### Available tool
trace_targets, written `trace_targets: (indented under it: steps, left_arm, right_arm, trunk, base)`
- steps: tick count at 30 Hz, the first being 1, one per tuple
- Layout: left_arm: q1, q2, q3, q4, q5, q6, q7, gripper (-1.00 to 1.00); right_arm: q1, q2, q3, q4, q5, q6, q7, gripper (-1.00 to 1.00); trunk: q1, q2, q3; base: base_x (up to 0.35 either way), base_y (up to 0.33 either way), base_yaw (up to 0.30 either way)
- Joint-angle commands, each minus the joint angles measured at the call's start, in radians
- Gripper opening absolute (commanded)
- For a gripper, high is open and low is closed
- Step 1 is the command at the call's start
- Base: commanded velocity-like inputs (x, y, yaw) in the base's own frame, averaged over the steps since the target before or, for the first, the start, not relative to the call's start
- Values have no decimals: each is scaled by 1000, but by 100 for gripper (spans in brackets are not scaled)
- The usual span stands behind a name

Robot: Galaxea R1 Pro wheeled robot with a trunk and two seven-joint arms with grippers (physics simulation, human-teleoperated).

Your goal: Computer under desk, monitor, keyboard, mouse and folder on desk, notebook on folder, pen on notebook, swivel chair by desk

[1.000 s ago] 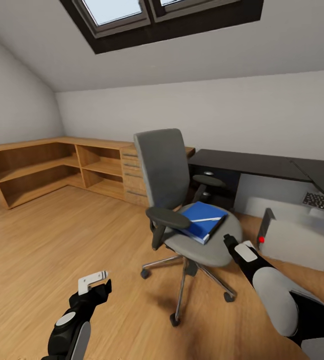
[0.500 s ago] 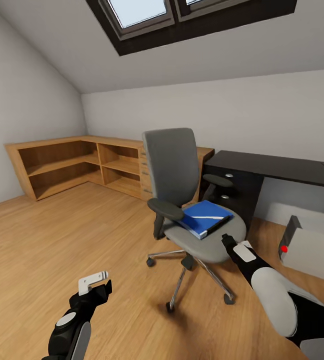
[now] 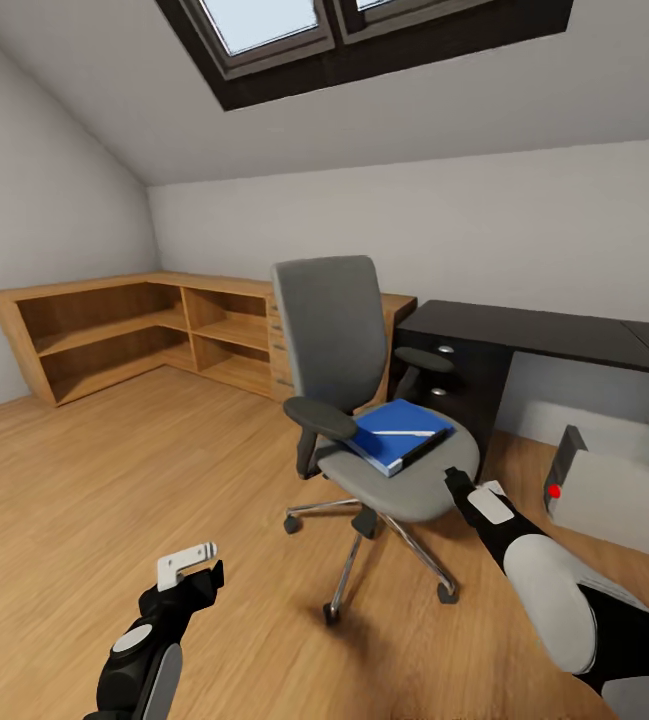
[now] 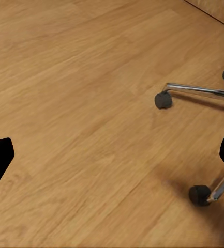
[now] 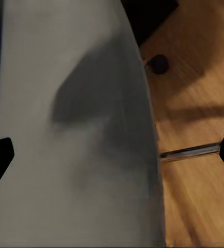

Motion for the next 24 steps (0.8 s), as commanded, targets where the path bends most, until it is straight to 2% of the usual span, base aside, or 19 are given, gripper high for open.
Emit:
trace_targets:
  steps: [1,11,24]
  left_arm:
    - [0,0,0,-1,11,4,7,100]
    - [0,0,1,-1,12,4,6,100]
    - [0,0,2,-2,12,4,6,100]
  right_arm:
    - [0,0,3,-2,-9,2,-5,100]
    - [0,-1,2,-2,-9,2,-5,100]
    - [0,-2,3,-25,-4,-8,-4,100]
  trunk:
    - [0,0,-1]
    - [0,0,-1]
    - [0,0,-1]
  base:
    - [0,0,-251]
    - [0,0,-244]
    - [0,0,-26]
